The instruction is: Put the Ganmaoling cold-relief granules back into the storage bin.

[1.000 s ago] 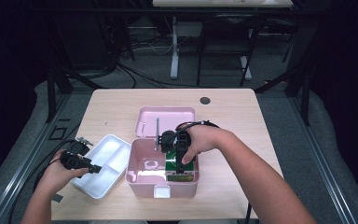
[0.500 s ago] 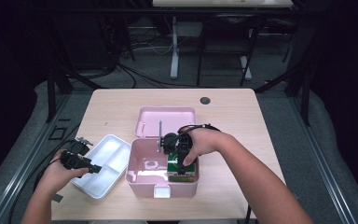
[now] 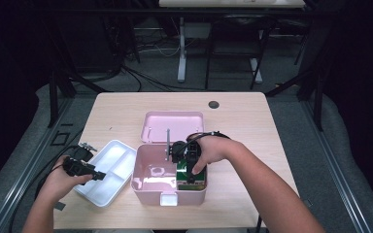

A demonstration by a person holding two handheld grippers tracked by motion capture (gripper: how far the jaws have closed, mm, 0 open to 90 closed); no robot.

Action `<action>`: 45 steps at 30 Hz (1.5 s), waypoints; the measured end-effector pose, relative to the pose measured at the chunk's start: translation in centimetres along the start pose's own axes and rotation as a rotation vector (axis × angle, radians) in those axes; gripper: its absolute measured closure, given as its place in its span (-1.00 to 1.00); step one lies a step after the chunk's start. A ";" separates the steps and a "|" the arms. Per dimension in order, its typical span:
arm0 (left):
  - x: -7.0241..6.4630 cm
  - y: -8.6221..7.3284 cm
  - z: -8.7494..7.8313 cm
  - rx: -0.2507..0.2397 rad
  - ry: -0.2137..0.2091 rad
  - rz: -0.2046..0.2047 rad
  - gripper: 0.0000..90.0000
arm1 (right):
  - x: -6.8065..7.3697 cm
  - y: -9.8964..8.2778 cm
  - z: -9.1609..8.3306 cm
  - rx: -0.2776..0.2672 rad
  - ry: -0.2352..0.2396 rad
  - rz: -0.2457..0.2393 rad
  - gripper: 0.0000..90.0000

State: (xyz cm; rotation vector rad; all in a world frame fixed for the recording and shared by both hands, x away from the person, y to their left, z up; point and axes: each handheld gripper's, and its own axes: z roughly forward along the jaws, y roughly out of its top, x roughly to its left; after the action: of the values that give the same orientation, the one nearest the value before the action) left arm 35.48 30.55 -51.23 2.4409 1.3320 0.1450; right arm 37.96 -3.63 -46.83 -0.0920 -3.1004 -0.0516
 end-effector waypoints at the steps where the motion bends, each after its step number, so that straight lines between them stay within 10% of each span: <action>1: 0.0 0.0 0.0 0.000 0.000 0.000 -0.09 | 0.0 0.0 0.0 0.000 0.000 0.000 -0.65; 45: -0.1 0.0 0.1 -0.003 -0.008 -0.010 -0.07 | 0.5 -0.5 -1.7 -0.035 -0.010 0.039 -0.46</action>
State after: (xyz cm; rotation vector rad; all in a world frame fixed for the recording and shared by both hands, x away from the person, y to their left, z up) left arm 35.46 30.43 -51.33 2.4300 1.3394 0.1346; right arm 37.50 -4.17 -45.14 -0.1538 -3.1071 -0.1039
